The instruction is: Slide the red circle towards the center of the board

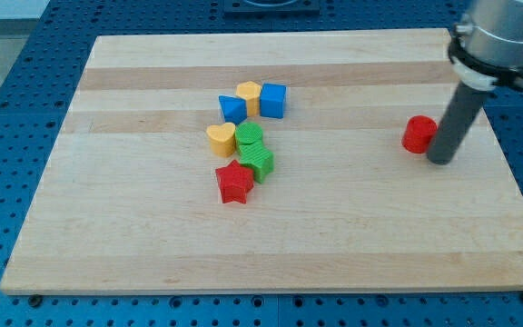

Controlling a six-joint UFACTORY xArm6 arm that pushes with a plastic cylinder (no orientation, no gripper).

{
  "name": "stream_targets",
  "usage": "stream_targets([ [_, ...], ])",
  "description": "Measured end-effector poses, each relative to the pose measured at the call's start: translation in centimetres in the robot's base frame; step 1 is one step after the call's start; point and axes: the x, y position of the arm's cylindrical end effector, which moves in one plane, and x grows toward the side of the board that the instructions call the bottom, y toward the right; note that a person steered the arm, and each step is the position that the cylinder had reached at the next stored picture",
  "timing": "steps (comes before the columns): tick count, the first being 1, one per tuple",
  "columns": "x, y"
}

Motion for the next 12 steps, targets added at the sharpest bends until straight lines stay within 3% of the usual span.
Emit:
stream_targets([
  [2, -1.2, -7.3],
  [3, 0.3, -7.8],
  [4, 1.0, 0.6],
  [5, -3.7, 7.6],
  [6, -6.2, 7.9],
  [7, -5.8, 3.0],
  [12, -4.0, -8.8],
])
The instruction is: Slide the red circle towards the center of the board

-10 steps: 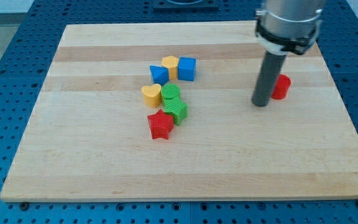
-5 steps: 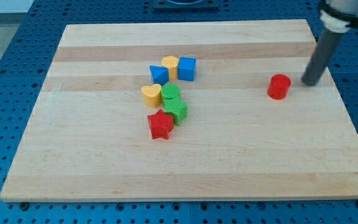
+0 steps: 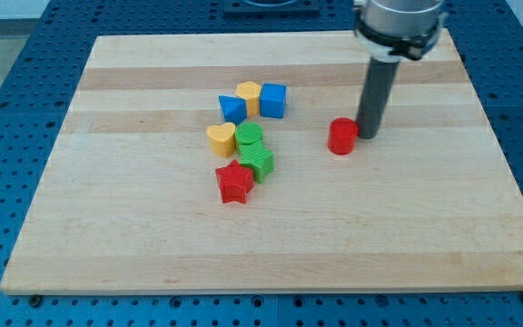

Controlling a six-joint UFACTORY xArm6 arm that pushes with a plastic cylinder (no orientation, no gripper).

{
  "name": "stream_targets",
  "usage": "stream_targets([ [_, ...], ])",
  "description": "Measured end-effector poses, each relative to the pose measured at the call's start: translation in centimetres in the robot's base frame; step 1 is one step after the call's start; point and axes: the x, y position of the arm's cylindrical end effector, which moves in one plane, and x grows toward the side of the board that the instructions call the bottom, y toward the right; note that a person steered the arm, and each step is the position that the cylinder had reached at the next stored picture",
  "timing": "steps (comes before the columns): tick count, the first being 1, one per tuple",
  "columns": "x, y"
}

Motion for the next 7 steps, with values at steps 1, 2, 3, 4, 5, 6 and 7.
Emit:
stream_targets([
  [1, 0.0, -3.6],
  [2, 0.1, -2.6],
  [3, 0.4, -0.4],
  [4, 0.4, -0.6],
  [5, 3.7, -3.2],
  [6, 5.8, -3.6],
  [7, 5.8, -3.6],
])
